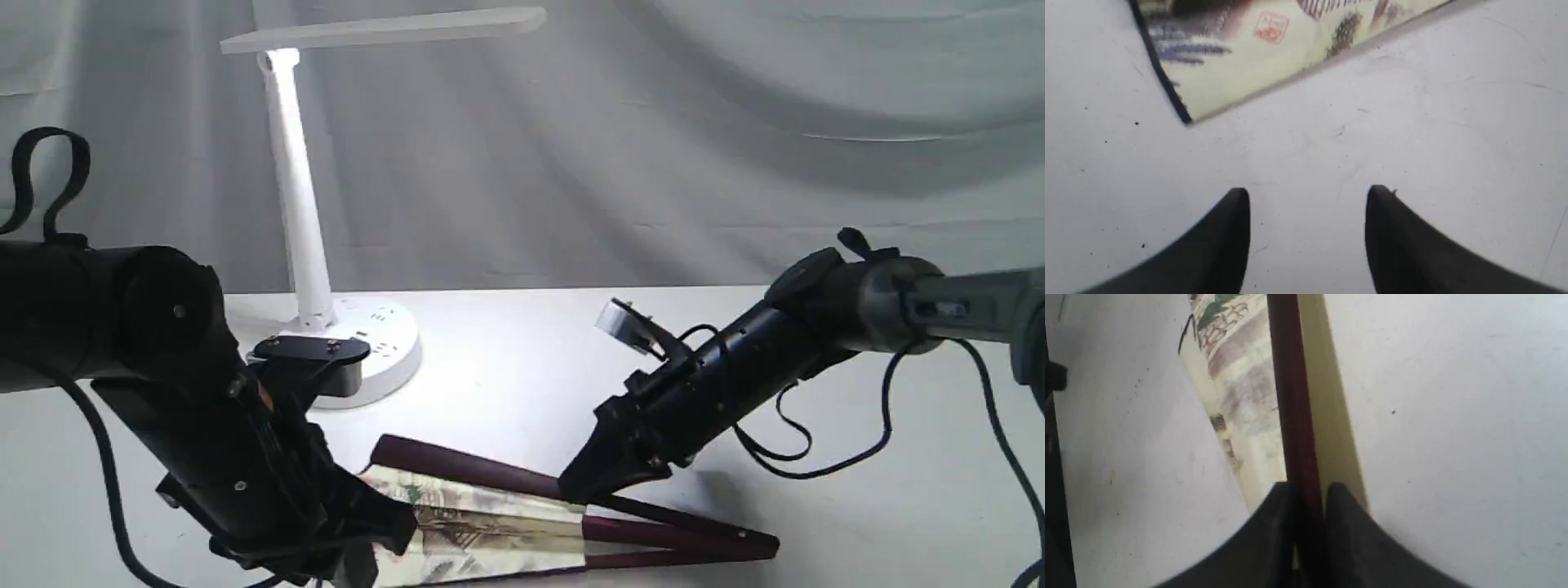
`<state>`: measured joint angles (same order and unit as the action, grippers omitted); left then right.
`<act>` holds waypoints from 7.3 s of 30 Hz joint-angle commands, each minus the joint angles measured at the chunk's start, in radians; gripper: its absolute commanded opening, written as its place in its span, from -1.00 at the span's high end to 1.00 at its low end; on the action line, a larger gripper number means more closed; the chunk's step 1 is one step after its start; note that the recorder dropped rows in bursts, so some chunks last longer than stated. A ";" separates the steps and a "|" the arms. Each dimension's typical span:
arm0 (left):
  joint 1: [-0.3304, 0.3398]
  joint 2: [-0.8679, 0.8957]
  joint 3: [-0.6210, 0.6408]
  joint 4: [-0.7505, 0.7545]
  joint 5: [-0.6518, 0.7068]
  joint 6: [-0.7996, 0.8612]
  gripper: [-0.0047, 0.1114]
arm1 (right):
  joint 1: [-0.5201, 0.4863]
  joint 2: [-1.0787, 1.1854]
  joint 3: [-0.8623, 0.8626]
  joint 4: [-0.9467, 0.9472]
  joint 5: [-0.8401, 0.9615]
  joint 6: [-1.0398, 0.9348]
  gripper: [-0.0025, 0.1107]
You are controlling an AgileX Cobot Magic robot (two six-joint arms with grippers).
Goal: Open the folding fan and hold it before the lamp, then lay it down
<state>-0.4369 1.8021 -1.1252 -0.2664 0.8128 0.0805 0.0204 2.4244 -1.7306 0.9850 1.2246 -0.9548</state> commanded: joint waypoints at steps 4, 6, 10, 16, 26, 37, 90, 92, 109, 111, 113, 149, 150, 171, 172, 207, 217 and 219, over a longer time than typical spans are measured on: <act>0.001 -0.009 0.004 -0.008 -0.005 0.008 0.17 | -0.062 -0.043 -0.005 0.074 -0.004 0.025 0.96; 0.001 -0.009 0.004 -0.008 -0.005 0.021 0.17 | -0.079 -0.052 -0.005 0.069 -0.004 0.051 0.96; 0.001 -0.011 0.002 -0.008 -0.005 0.056 0.17 | -0.093 -0.067 0.002 0.069 -0.004 0.082 0.96; 0.001 -0.011 0.002 -0.008 -0.005 0.056 0.17 | -0.093 -0.104 0.042 0.056 -0.004 0.096 0.96; 0.001 -0.011 0.002 0.020 -0.005 0.182 0.27 | -0.093 -0.202 0.149 0.050 -0.004 0.094 0.96; 0.001 -0.011 0.002 0.085 -0.019 0.051 0.28 | -0.196 -0.349 0.302 0.072 -0.004 0.090 0.96; -0.043 0.165 0.441 0.573 -1.983 -1.399 -0.08 | -0.249 -0.501 0.478 0.373 -0.004 -0.042 0.96; -0.043 0.218 0.419 0.561 -2.034 -1.431 -0.08 | -0.249 -0.501 0.478 0.375 -0.004 -0.042 0.96; -0.045 0.425 0.153 0.591 -2.034 -1.597 -0.01 | -0.249 -0.501 0.478 0.392 -0.004 -0.051 0.96; -0.045 0.425 0.138 0.591 -2.034 -1.597 0.01 | -0.249 -0.501 0.478 0.394 -0.004 -0.051 0.96; -0.045 0.425 0.127 0.587 -2.034 -1.597 0.03 | -0.249 -0.501 0.478 0.394 -0.004 -0.053 0.96; -0.045 0.502 0.038 0.573 -2.034 -1.702 0.55 | -0.170 -0.497 0.478 0.441 -0.004 -0.059 0.96; -0.045 0.502 0.038 0.573 -2.034 -1.704 0.60 | -0.170 -0.497 0.478 0.437 -0.004 -0.059 0.96; -0.043 0.498 0.038 0.717 -2.034 -1.887 0.92 | -0.170 -0.497 0.478 0.419 -0.007 -0.021 0.34; -0.043 0.495 0.038 0.727 -2.034 -1.887 0.92 | -0.170 -0.497 0.478 0.419 -0.007 -0.021 0.30; 0.067 0.437 0.038 1.193 -2.034 -1.885 0.92 | -0.170 -0.373 0.478 0.432 -0.004 -0.069 0.31; 0.078 0.437 0.038 1.192 -2.034 -1.901 0.92 | -0.170 -0.373 0.478 0.432 -0.004 -0.081 0.89; 0.078 0.437 0.038 1.192 -2.034 -1.912 0.92 | -0.170 -0.373 0.478 0.432 -0.004 -0.096 0.96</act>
<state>-0.3618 2.2530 -1.0854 0.9305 -1.2229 -1.8213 -0.1511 2.0575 -1.2528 1.4059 1.2140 -1.0228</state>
